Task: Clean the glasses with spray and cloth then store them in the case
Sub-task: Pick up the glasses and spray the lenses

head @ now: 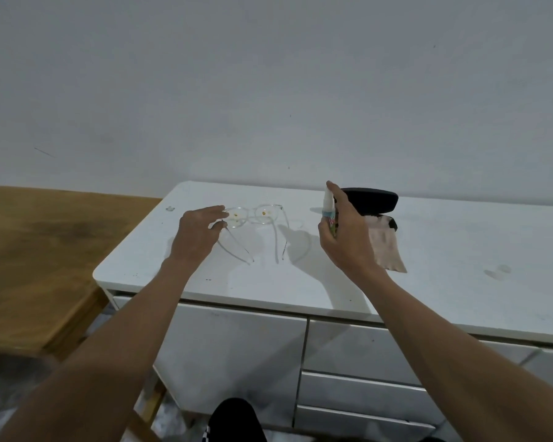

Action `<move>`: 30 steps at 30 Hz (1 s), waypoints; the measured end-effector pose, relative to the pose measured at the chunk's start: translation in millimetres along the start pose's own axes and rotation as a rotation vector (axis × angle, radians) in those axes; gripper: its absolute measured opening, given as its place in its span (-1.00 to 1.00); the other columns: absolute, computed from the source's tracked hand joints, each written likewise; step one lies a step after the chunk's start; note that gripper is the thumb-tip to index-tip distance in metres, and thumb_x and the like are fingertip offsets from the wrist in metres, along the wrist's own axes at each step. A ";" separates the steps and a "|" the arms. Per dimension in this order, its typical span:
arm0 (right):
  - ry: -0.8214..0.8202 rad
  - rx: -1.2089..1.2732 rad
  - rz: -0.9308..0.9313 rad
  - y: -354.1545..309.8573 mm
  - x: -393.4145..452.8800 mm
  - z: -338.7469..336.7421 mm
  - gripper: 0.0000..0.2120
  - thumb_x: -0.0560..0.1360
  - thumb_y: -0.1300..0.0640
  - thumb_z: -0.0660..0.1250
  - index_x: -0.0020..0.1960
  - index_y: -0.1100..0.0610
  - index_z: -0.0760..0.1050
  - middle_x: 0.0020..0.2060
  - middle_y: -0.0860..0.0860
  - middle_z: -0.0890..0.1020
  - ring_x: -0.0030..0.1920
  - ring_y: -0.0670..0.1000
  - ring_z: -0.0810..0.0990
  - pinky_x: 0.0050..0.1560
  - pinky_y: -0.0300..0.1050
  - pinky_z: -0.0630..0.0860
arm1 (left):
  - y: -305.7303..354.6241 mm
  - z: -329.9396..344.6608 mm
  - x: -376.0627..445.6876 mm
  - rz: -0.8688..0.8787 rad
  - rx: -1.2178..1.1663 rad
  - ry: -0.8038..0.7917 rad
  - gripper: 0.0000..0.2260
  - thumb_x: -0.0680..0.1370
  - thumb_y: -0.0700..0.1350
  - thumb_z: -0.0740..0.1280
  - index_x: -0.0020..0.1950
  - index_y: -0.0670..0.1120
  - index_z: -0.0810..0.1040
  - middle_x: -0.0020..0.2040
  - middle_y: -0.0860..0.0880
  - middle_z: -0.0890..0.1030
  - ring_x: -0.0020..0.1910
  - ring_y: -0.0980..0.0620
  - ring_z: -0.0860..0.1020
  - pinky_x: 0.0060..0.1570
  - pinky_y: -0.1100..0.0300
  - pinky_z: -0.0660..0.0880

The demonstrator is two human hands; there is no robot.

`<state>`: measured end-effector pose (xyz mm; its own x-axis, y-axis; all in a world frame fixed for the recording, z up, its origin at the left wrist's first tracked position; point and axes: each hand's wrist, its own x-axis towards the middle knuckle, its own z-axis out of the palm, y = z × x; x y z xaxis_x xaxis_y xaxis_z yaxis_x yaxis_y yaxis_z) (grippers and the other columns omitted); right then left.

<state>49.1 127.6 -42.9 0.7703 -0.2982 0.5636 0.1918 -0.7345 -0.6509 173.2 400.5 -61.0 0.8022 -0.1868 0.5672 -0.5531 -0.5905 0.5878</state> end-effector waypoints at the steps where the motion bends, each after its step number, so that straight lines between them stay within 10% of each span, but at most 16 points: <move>1: -0.002 0.004 0.000 0.9 0.2 0.1 -0.38 0.56 0.26 0.25 0.59 0.01 0.23 0.14 0.05 0.60 -0.08 -0.07 0.49 0.03 -0.04 0.56 | 0.4 1.1 0.6 0.018 0.007 0.020 -0.79 0.47 -0.38 0.49 0.09 -0.23 0.73 0.15 -0.15 0.72 0.08 -0.12 0.71 0.21 -0.05 0.60; 13: 0.021 0.061 0.035 1.3 -1.9 -3.2 -0.39 0.57 0.27 0.18 0.60 0.01 0.24 0.40 -0.01 0.50 0.21 -0.06 0.53 0.27 0.03 0.51 | 32.5 0.5 16.9 -0.269 -0.465 0.077 -0.87 0.44 -0.38 0.51 -0.07 -0.22 0.71 -0.27 -0.09 0.70 -0.33 -0.10 0.66 -0.22 0.17 0.64; 26: 0.053 0.138 0.020 -6.3 -12.9 -15.8 -0.42 0.56 0.22 0.10 0.58 0.04 0.29 0.32 0.03 0.53 0.17 0.03 0.56 0.22 -0.11 0.47 | 75.1 2.0 26.5 -0.297 -0.675 0.161 -0.86 0.44 -0.43 0.48 -0.01 -0.34 0.69 -0.19 -0.23 0.66 -0.26 -0.07 0.65 -0.14 0.18 0.66; 30: 0.080 0.099 -0.006 -6.6 -13.6 -19.4 -0.51 0.63 0.22 0.19 0.55 0.02 0.33 0.02 0.05 0.62 -0.05 -0.04 0.56 0.07 -0.14 0.48 | 84.9 1.1 26.6 -0.305 -0.756 0.178 -0.87 0.46 -0.43 0.48 -0.01 -0.35 0.68 -0.17 -0.26 0.66 -0.23 -0.11 0.66 -0.15 0.20 0.66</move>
<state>25.5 124.7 -36.3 0.7187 -0.3447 0.6039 0.2585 -0.6738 -0.6922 147.9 344.6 3.3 0.9286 0.0606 0.3661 -0.3707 0.1031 0.9230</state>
